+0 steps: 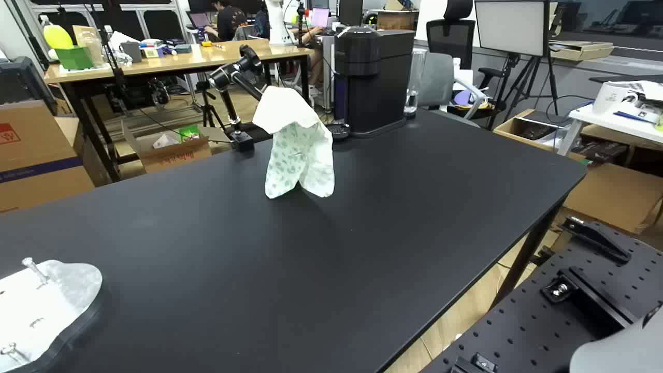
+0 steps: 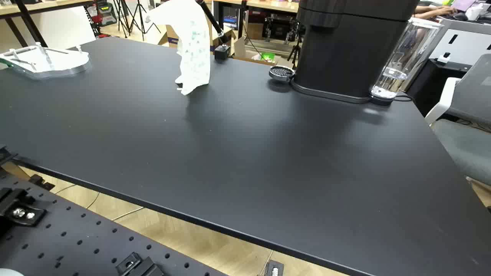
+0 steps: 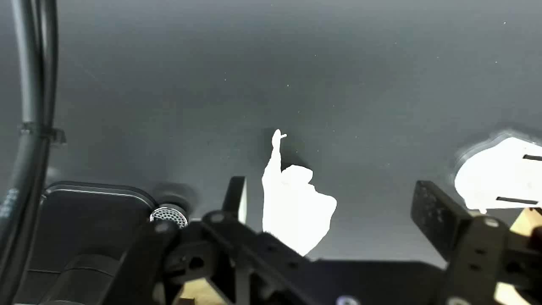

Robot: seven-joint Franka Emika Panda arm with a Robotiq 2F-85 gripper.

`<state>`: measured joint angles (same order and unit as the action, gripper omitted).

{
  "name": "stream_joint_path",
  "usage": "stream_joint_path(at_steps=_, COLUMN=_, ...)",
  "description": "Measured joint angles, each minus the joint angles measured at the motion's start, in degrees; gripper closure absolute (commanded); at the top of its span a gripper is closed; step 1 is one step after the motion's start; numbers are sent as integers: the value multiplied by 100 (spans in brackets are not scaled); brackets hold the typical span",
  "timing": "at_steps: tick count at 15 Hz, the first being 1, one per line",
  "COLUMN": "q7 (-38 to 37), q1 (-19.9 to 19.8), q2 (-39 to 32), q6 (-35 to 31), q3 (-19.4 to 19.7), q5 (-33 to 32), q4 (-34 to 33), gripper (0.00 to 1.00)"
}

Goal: Put the cloth on the table

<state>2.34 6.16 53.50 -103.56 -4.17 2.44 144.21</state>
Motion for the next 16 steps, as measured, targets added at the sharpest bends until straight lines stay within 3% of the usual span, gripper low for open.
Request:
stream_joint_path(at_steps=13, q7=2, q1=0, q2=-1, q6=-5, q3=0, q5=-1, q4=0, gripper=0)
stream_joint_path(at_steps=16, q7=2, q1=-68, q2=-20, q6=-325, q3=-27, q5=-145, q4=153, gripper=0)
